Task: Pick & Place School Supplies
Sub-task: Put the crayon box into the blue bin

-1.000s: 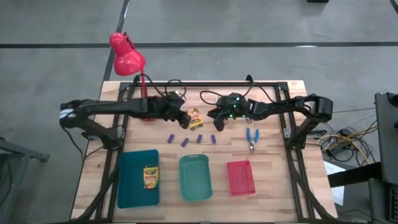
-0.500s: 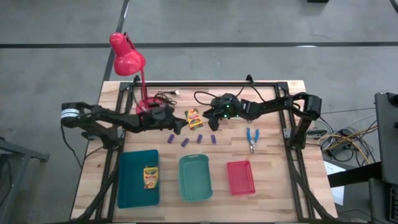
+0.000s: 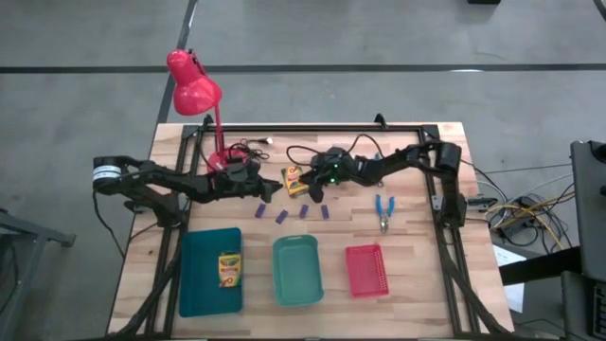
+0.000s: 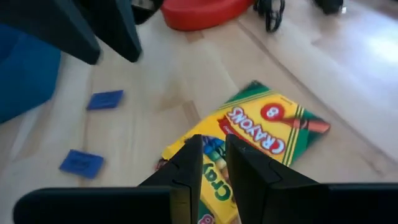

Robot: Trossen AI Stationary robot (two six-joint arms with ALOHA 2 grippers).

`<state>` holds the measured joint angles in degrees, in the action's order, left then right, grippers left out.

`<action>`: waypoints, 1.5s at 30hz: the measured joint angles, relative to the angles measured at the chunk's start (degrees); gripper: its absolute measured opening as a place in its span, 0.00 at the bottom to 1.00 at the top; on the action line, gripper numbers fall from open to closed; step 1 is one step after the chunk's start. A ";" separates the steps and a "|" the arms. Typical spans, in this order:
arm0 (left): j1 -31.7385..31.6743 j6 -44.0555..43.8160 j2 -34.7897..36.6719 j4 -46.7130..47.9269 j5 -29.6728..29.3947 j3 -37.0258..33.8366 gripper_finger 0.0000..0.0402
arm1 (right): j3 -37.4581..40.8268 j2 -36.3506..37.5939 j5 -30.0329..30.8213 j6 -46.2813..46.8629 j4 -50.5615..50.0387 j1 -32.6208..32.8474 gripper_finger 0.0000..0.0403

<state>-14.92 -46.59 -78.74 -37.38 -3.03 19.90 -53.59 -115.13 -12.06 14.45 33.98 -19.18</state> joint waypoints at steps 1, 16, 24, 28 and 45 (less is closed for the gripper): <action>0.00 0.02 0.00 0.05 0.00 0.00 0.34 | -0.35 -0.43 0.02 0.45 -0.21 0.00 0.17; -0.61 -4.42 -1.42 8.26 -3.96 0.00 0.34 | -0.78 -0.56 7.33 2.21 -3.77 -0.22 0.17; -0.61 -3.36 -6.98 8.06 -1.26 4.89 0.34 | -0.76 -0.48 7.49 2.94 -5.35 -0.20 0.17; -0.63 -1.68 -10.72 8.24 -0.81 8.56 0.34 | -0.74 -0.48 7.57 2.94 -9.35 -0.20 0.17; -0.66 -1.11 -12.94 8.52 0.35 10.80 0.34 | -0.52 -0.44 7.33 3.12 -8.06 0.20 0.17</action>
<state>-15.57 -47.70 -91.68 -28.86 -2.68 30.70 -54.11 -115.57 -4.73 17.58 25.92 -18.98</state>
